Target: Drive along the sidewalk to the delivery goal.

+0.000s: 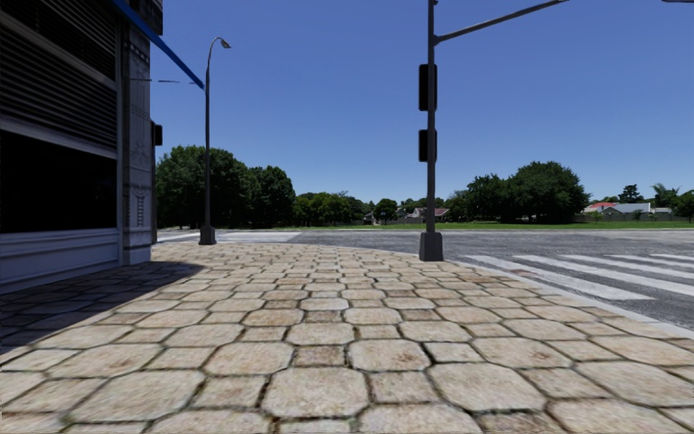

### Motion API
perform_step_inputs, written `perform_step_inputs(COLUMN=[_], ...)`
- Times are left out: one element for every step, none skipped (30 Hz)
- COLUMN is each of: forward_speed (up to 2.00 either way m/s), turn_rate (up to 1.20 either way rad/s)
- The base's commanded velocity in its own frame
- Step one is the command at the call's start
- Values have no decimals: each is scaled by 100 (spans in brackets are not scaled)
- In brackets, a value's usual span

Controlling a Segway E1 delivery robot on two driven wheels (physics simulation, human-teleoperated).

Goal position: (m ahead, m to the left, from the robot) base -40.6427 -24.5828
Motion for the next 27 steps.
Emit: perform_step_inputs(forward_speed=[200,200,200,200,200,200,200,200,200,200,200,200,200,200,200,200,200,200,200,200,200,200,200,200,200,200,200], turn_rate=[-7,-20,-36,-45,-45,-47,-48,-51,-53,-53,-54,-54,-56,-56,-57,-58,-58,-58,-58,-58,-58,-58,-58,-58,-58,-58,-58])
